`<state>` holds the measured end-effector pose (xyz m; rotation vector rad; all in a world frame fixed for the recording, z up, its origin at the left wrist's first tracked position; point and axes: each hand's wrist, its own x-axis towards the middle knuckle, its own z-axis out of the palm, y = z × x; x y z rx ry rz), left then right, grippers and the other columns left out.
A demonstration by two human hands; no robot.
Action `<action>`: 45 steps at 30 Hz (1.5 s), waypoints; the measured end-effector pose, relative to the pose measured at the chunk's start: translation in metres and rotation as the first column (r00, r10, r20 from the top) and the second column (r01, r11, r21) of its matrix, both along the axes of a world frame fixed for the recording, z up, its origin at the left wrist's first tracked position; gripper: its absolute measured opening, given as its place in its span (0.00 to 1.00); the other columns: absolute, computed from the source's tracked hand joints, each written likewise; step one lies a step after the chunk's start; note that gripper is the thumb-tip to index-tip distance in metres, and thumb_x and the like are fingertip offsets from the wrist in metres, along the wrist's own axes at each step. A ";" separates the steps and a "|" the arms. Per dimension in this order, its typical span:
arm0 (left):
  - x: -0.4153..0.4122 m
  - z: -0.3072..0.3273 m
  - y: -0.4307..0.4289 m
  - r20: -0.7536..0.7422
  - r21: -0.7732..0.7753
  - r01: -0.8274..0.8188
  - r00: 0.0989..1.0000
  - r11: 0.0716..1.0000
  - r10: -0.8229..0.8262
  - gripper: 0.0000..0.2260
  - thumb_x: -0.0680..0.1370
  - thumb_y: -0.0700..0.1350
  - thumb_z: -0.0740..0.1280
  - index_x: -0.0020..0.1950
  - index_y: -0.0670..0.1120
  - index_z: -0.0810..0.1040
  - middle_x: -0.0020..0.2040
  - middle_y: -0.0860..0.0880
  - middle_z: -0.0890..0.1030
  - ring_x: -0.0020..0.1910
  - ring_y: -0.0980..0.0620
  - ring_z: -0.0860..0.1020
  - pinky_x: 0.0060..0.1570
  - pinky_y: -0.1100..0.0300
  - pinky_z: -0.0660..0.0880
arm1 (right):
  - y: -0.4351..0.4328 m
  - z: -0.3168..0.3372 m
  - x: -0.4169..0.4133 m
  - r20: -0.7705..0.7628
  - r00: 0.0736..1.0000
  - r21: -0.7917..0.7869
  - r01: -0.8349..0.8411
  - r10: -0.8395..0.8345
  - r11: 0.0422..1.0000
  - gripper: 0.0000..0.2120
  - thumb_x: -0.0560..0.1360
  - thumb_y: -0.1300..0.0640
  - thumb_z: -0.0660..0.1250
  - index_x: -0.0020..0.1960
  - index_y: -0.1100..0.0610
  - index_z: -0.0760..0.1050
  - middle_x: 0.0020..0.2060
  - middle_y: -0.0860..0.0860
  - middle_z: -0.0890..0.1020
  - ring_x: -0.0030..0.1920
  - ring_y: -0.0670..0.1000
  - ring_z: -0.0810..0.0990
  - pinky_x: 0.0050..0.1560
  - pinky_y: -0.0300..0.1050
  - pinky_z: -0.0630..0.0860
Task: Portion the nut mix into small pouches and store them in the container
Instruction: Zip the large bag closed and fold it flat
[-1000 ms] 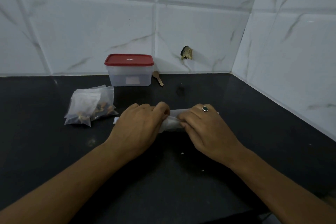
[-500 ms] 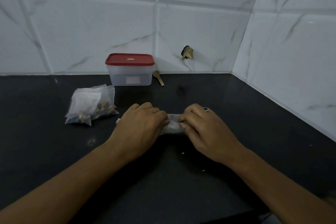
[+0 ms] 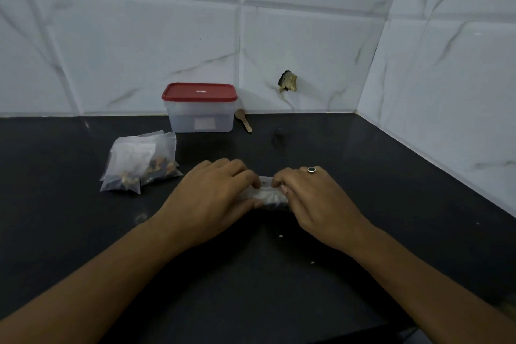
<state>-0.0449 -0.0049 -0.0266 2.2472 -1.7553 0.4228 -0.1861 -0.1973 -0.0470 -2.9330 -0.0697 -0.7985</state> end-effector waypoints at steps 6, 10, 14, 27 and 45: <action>0.000 -0.005 -0.009 0.030 0.029 -0.029 0.999 0.999 0.028 0.15 0.82 0.57 0.56 0.62 0.55 0.78 0.57 0.54 0.81 0.53 0.55 0.75 0.55 0.56 0.71 | 0.000 0.000 -0.002 -0.032 0.999 -0.020 0.001 -0.001 1.000 0.11 0.82 0.56 0.59 0.59 0.51 0.77 0.51 0.46 0.79 0.49 0.47 0.76 0.54 0.49 0.72; 0.005 -0.009 -0.013 0.004 0.056 -0.075 0.997 0.996 0.075 0.14 0.85 0.55 0.55 0.66 0.55 0.75 0.61 0.55 0.79 0.57 0.56 0.73 0.58 0.58 0.68 | -0.001 0.000 -0.005 0.000 1.000 -0.026 -0.001 0.001 1.000 0.12 0.82 0.49 0.62 0.59 0.53 0.81 0.52 0.46 0.76 0.50 0.47 0.74 0.53 0.47 0.71; 0.004 -0.008 -0.014 -0.028 0.042 -0.105 0.994 0.994 0.106 0.13 0.84 0.57 0.55 0.63 0.56 0.73 0.59 0.54 0.80 0.55 0.56 0.75 0.59 0.57 0.70 | 0.000 0.000 -0.003 0.000 1.000 -0.023 0.011 -0.011 1.000 0.10 0.82 0.52 0.63 0.61 0.51 0.78 0.51 0.45 0.80 0.50 0.47 0.75 0.53 0.48 0.72; -0.009 -0.004 -0.009 0.166 0.083 -0.225 0.964 0.971 0.209 0.19 0.81 0.58 0.63 0.72 0.56 0.73 0.66 0.52 0.75 0.61 0.52 0.73 0.58 0.55 0.70 | 0.002 -0.005 0.006 0.054 0.987 -0.064 0.153 -0.150 0.986 0.06 0.81 0.56 0.62 0.50 0.52 0.77 0.42 0.48 0.78 0.41 0.51 0.75 0.40 0.49 0.72; -0.010 -0.015 -0.013 -0.010 0.196 -0.238 0.969 0.951 0.245 0.34 0.78 0.66 0.37 0.75 0.58 0.69 0.75 0.57 0.71 0.77 0.57 0.64 0.78 0.44 0.57 | -0.004 0.005 -0.003 -0.027 0.983 -0.048 0.182 -0.184 0.982 0.11 0.83 0.47 0.63 0.63 0.47 0.75 0.52 0.46 0.77 0.43 0.46 0.75 0.39 0.43 0.70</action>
